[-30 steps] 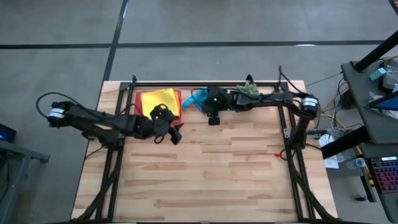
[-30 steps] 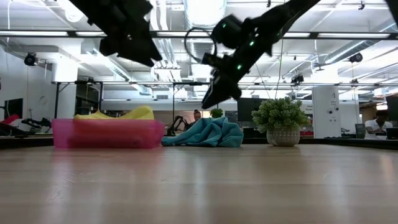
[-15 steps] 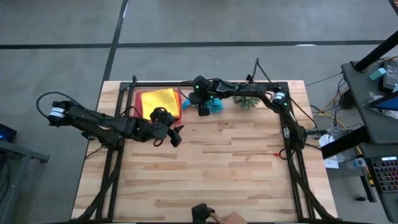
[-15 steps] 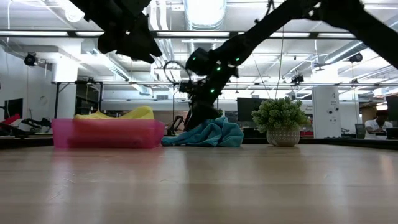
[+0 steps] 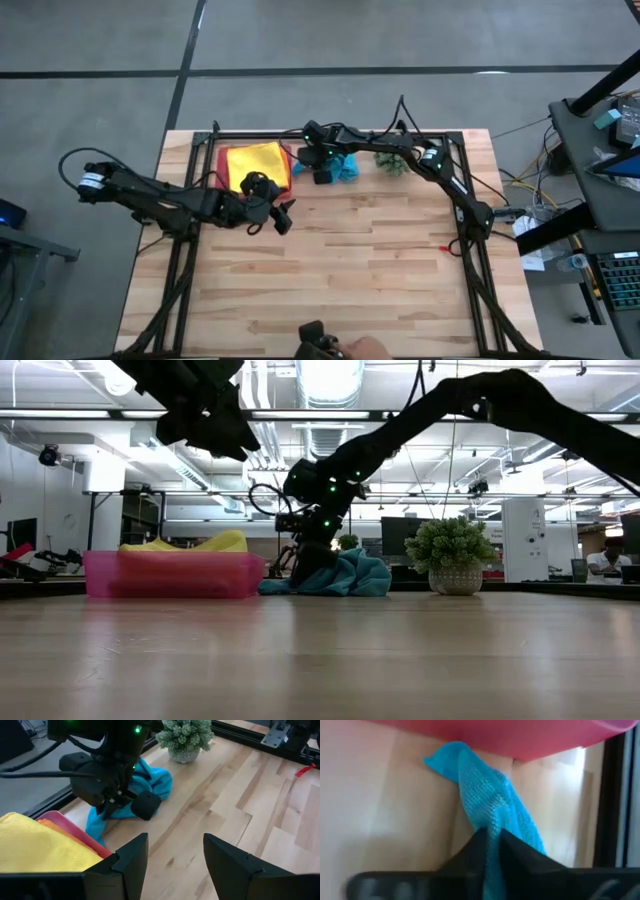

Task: Fold microfiber towels
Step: Fold the blue towel

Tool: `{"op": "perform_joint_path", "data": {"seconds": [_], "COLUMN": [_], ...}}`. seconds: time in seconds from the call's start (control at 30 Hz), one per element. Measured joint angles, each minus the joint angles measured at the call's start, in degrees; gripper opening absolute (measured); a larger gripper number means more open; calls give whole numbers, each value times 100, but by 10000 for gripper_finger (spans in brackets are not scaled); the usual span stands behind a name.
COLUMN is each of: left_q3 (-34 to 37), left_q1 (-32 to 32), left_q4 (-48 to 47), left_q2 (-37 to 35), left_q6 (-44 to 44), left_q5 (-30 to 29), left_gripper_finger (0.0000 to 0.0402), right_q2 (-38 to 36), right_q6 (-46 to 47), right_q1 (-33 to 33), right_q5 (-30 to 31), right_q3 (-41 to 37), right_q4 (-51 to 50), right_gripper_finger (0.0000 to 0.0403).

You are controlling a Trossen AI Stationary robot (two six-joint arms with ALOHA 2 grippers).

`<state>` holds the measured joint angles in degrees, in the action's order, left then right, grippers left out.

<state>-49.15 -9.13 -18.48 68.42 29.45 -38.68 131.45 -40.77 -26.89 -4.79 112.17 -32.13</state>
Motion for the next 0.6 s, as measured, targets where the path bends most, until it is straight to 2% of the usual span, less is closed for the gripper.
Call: {"op": "perform_joint_path", "data": {"seconds": [0.07, 0.27, 0.43, 0.6], "left_q3": [0, 0, 2, 10], "left_q1": [-29, -114, -416, -481], "left_q4": [2, 43, 698, 705], "left_q2": [7, 11, -24, -360], "left_q6": [2, -3, -562, -763], "left_q5": [-3, -4, -73, -279], "left_gripper_finger": [176, 176, 176, 176], "right_q2": [-12, -644, -1645, -2697], "right_q6": [-17, 247, 552, 917], "right_q1": [23, 212, 538, 909], "right_q5": [-41, -369, -578, -576], "right_q3": [19, -220, -991, -2008], "right_q4": [-177, -687, -501, -123], "right_gripper_finger": [22, 9, 9, 9]}}
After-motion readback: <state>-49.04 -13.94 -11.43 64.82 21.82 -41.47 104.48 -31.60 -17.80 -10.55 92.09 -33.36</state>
